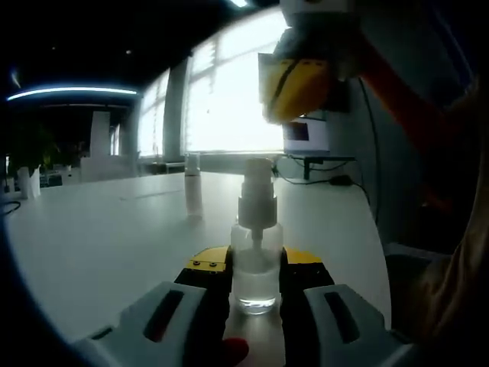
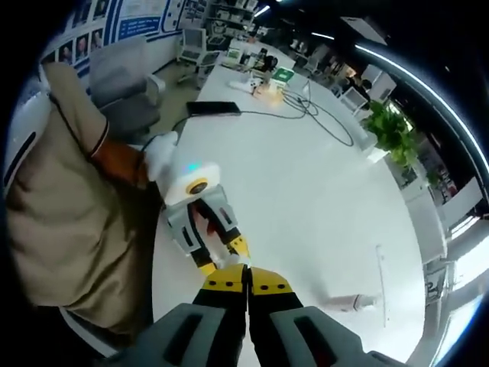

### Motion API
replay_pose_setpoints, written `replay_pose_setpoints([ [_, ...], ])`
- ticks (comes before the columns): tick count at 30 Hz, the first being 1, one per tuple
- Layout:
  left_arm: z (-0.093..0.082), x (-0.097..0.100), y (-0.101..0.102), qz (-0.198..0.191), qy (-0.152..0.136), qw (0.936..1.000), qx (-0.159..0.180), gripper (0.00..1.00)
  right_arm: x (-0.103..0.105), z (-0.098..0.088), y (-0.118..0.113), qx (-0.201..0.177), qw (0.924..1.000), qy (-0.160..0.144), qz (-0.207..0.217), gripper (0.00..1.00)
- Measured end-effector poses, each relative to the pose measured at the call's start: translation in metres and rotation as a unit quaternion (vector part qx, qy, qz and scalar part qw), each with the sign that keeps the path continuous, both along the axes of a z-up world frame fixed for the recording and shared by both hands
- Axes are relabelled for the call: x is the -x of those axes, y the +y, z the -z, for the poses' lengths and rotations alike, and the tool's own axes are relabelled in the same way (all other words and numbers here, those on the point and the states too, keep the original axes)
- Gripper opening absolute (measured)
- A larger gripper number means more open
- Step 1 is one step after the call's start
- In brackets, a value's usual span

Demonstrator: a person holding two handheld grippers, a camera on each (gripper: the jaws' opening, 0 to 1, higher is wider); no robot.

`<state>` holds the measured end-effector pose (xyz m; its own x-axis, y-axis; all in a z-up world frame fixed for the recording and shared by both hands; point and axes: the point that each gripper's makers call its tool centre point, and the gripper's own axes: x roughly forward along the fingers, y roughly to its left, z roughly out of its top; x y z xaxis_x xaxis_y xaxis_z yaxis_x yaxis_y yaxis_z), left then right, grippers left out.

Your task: Clamp pump bottle remove cover press pump head put on cover

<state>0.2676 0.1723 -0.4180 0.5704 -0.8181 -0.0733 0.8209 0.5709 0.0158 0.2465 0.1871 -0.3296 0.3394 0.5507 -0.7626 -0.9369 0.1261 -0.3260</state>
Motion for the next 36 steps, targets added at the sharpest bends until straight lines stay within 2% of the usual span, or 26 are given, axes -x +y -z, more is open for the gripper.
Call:
replay_pose_setpoints([
  [8, 0.000, 0.000, 0.000, -0.001, 0.000, 1.0000, 0.000, 0.15, -0.003, -0.006, -0.005, -0.050, 0.9985, -0.012, 0.021, 0.00],
  [14, 0.000, -0.001, 0.001, 0.000, 0.000, 1.0000, 0.000, 0.15, -0.004, -0.011, -0.009, -0.099, 0.9943, -0.012, 0.038, 0.00],
  [21, 0.000, 0.000, 0.000, -0.001, 0.000, 1.0000, 0.000, 0.15, -0.009, -0.017, -0.017, -0.146, 0.9865, -0.028, 0.069, 0.00],
  [27, 0.000, -0.001, 0.000, 0.000, 0.001, 1.0000, 0.000, 0.15, -0.007, -0.014, -0.023, -0.171, 0.9812, -0.031, 0.084, 0.00],
  [36, 0.000, -0.001, 0.000, -0.001, 0.002, 1.0000, 0.001, 0.15, -0.008, -0.020, -0.035, -0.216, 0.9691, -0.062, 0.102, 0.00],
])
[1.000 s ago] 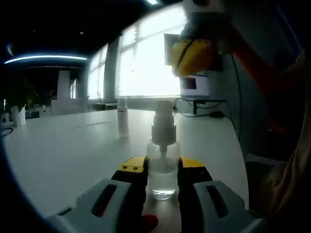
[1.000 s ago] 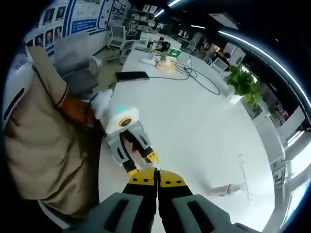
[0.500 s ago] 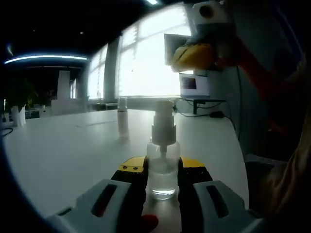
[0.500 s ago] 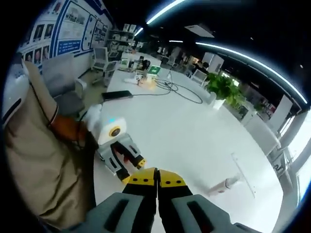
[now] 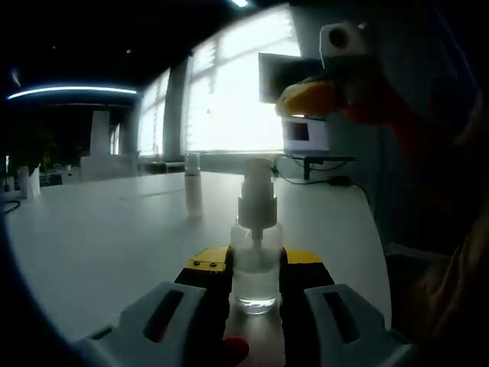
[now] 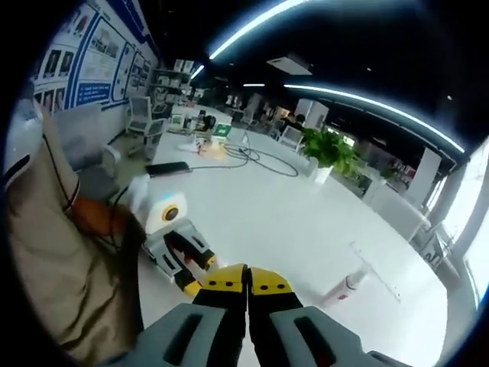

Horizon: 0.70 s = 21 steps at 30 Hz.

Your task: Clamp pump bottle remove cover press pump head put on cover

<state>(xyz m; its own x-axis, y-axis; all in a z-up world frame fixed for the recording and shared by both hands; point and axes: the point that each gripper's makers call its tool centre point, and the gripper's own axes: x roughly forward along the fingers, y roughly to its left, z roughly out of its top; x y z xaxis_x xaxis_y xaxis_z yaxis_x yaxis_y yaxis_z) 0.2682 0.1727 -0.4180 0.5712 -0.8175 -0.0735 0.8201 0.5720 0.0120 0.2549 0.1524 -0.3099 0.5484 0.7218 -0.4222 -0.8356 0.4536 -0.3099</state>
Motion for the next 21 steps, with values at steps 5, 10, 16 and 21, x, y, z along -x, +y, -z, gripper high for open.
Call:
replay_pose_setpoints([
  [5, 0.000, -0.001, 0.001, 0.000, -0.002, 1.0000, -0.001, 0.15, 0.002, 0.003, -0.007, -0.026, 0.9995, -0.006, 0.013, 0.00],
  [10, 0.000, 0.000, 0.000, -0.001, -0.002, 1.0000, -0.001, 0.15, 0.003, 0.007, -0.014, -0.058, 0.9978, -0.005, 0.030, 0.00],
  [16, 0.000, 0.000, 0.000, -0.001, -0.003, 1.0000, -0.002, 0.15, 0.004, 0.015, -0.024, -0.088, 0.9953, -0.008, 0.040, 0.00],
  [21, 0.000, 0.000, 0.000, -0.001, -0.004, 1.0000, -0.003, 0.15, 0.004, 0.023, -0.031, -0.093, 0.9947, -0.017, 0.041, 0.00],
])
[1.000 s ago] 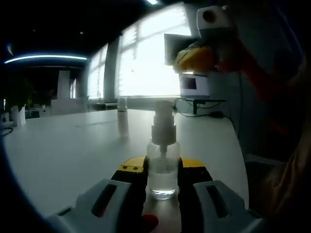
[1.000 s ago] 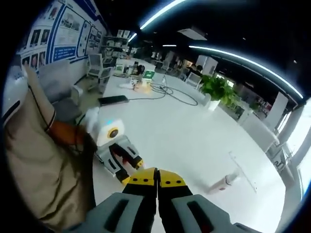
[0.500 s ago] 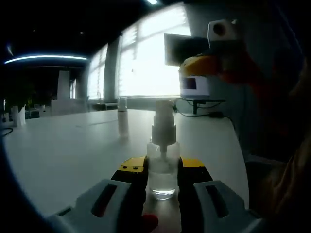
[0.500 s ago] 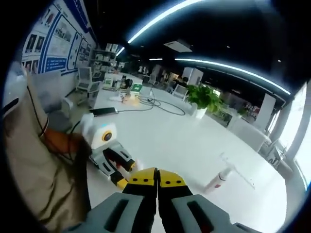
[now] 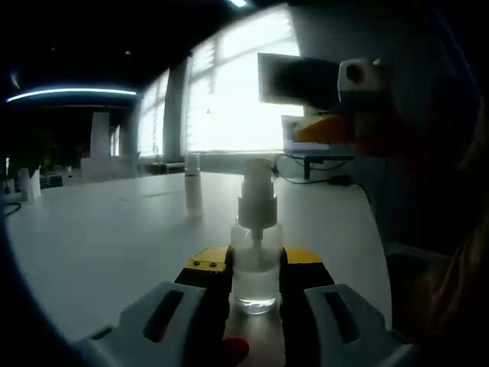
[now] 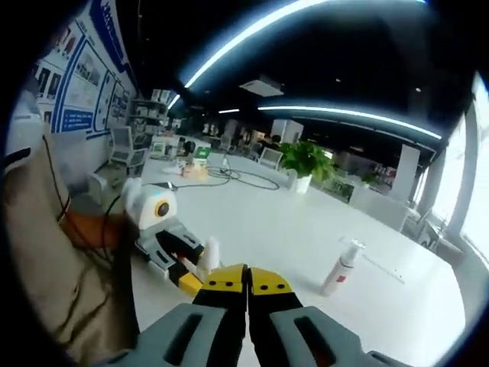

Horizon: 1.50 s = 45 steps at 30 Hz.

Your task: Clamp pump bottle remove cover press pump head put on cover

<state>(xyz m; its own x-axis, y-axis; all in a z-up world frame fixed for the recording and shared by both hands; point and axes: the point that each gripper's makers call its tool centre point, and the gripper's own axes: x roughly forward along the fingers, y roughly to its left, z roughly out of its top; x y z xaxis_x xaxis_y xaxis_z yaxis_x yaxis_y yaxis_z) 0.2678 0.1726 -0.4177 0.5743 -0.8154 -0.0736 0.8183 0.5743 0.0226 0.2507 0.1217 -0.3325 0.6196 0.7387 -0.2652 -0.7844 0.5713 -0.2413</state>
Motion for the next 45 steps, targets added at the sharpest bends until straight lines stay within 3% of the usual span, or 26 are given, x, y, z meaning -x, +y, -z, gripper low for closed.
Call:
replay_pose_setpoints([
  [23, 0.000, 0.000, 0.000, -0.001, -0.003, 1.0000, -0.002, 0.15, 0.016, 0.023, -0.017, -0.100, 0.9947, 0.002, 0.022, 0.00],
  [35, 0.000, -0.002, 0.001, -0.007, -0.004, 1.0000, -0.003, 0.15, 0.015, 0.049, -0.019, -0.124, 0.9912, 0.013, 0.044, 0.00],
  [41, 0.000, -0.001, 0.001, -0.008, -0.007, 0.9999, -0.004, 0.15, 0.015, 0.059, -0.019, -0.158, 0.9860, 0.025, 0.047, 0.00],
  [45, 0.000, -0.002, 0.001, -0.008, -0.005, 1.0000, -0.003, 0.15, 0.012, 0.063, -0.024, -0.150, 0.9867, 0.020, 0.059, 0.00],
])
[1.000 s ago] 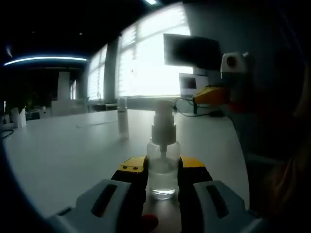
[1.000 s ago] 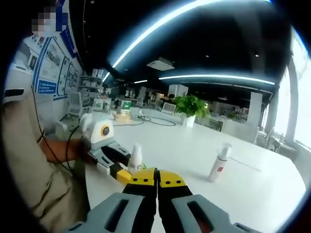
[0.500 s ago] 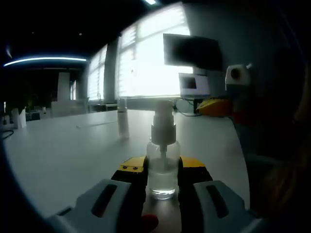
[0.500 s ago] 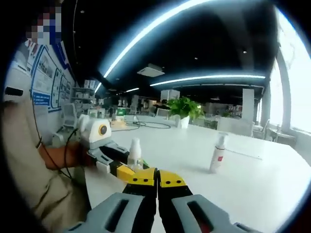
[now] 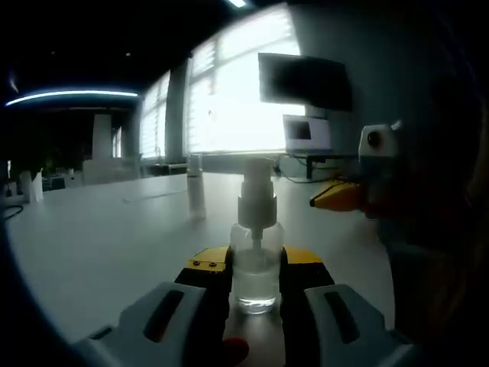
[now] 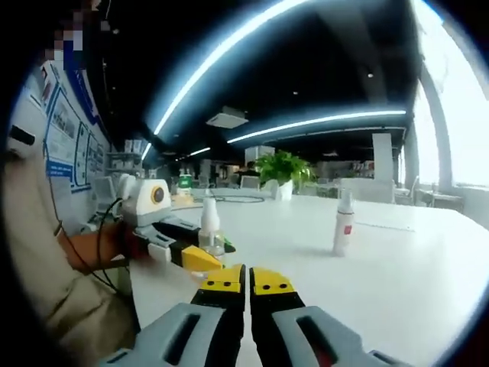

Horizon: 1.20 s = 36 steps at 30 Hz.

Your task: Clamp pump bottle remove cover press pump head put on cover

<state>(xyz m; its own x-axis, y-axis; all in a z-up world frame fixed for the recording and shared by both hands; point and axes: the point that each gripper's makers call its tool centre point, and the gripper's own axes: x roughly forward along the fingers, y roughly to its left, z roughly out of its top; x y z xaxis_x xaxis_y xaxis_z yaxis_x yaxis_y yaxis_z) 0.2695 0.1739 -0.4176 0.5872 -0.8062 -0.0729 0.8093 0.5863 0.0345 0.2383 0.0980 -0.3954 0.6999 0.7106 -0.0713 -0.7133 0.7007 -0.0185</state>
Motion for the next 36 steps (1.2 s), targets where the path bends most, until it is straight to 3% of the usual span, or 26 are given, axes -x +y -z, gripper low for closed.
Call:
replay_pose_setpoints([
  [6, 0.000, -0.001, 0.000, 0.000, 0.000, 1.0000, 0.000, 0.15, 0.002, 0.001, -0.002, -0.008, 1.0000, -0.004, -0.002, 0.00],
  [12, 0.000, 0.000, 0.000, 0.000, -0.002, 1.0000, -0.001, 0.15, -0.001, 0.014, -0.006, -0.005, 1.0000, 0.005, 0.001, 0.00],
  [26, 0.000, 0.000, 0.001, 0.001, -0.004, 1.0000, -0.002, 0.15, 0.004, 0.009, -0.004, -0.048, 0.9987, 0.011, -0.015, 0.01],
  [36, 0.000, 0.002, 0.000, 0.001, -0.009, 0.9999, -0.005, 0.15, 0.005, 0.010, -0.002, -0.054, 0.9983, 0.014, -0.016, 0.02],
])
